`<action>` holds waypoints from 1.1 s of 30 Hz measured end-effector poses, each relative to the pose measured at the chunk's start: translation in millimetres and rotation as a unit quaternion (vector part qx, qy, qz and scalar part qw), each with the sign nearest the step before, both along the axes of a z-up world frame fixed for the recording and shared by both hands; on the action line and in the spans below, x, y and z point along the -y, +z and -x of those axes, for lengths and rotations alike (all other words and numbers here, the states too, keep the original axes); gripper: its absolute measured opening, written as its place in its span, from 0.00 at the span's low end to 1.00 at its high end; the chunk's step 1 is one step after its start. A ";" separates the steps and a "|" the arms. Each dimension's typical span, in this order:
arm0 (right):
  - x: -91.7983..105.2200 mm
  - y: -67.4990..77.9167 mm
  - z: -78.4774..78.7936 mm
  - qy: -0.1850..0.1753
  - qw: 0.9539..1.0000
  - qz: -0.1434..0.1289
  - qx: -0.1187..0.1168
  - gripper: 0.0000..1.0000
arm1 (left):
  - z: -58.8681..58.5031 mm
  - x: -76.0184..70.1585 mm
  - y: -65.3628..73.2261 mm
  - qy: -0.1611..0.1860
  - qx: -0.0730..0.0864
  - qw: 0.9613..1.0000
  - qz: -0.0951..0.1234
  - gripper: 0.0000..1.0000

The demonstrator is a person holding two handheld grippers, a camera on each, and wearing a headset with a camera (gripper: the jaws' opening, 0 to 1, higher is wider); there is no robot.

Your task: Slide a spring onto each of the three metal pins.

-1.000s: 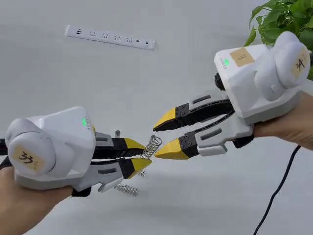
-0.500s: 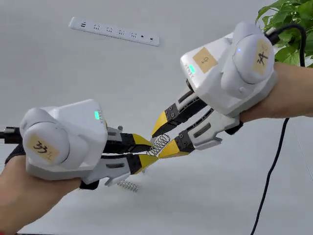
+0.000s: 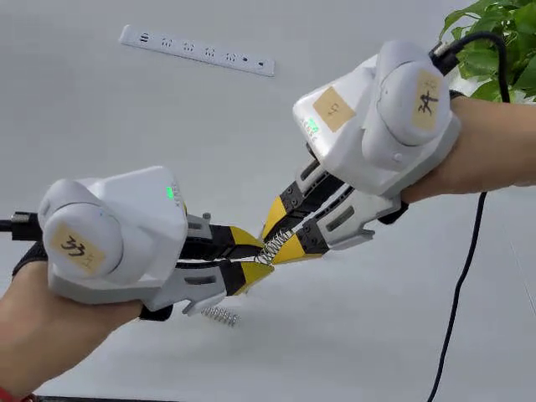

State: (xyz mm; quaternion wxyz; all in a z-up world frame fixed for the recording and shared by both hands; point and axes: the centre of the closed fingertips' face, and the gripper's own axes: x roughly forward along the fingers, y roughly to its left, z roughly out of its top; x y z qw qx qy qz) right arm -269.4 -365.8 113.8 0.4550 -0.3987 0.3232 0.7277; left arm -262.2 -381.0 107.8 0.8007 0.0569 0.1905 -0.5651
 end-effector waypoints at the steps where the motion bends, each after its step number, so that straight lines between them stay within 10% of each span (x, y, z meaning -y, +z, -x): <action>1: 0.1 0.0 0.1 0.000 1.000 0.000 0.000 0.08 | -0.1 0.0 0.2 0.000 0.000 1.000 0.000 0.07; 33: -3.2 2.9 3.3 -0.008 1.000 0.010 -0.006 0.07 | -1.1 -5.4 -2.8 -0.001 0.001 1.000 0.005 0.08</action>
